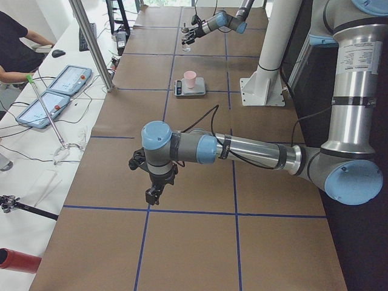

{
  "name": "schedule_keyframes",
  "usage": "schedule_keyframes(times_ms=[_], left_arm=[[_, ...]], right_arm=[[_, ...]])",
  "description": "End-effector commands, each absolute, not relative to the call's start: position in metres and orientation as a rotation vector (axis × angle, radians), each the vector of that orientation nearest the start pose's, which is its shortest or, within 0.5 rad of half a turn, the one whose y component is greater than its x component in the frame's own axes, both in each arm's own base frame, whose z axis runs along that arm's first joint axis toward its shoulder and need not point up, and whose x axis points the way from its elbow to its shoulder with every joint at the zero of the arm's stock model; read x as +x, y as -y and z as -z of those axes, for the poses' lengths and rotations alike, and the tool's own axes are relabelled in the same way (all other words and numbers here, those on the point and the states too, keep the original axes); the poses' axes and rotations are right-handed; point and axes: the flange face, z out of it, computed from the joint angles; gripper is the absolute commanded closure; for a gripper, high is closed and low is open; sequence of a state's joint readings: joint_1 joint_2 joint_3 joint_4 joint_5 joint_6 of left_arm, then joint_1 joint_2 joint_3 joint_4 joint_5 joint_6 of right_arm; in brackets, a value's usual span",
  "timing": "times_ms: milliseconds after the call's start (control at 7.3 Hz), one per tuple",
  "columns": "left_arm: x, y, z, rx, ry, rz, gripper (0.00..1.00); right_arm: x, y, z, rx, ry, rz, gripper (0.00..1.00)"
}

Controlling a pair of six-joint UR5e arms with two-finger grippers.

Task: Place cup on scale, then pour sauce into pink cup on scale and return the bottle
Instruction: 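Turn the bottle upright and carry it back with the right gripper, then lower the glass bottle onto the table with the right gripper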

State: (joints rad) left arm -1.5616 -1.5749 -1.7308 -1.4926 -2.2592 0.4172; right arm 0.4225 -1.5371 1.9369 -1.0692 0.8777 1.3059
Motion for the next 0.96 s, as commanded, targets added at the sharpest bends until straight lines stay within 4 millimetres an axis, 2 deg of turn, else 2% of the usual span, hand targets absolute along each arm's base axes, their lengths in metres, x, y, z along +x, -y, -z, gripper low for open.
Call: schedule_keyframes(times_ms=[0, 822], left_arm=[[-0.066, 0.496, -0.59, 0.224, -0.661, -0.434, 0.0], [-0.066, 0.496, -0.59, 0.222, -0.662, -0.428, 0.0]], right_arm=[[-0.379, 0.384, -0.421, 0.829, 0.633, -0.518, 1.0], [-0.379, 0.381, -0.446, 0.767, 0.588, -0.52, 1.0]])
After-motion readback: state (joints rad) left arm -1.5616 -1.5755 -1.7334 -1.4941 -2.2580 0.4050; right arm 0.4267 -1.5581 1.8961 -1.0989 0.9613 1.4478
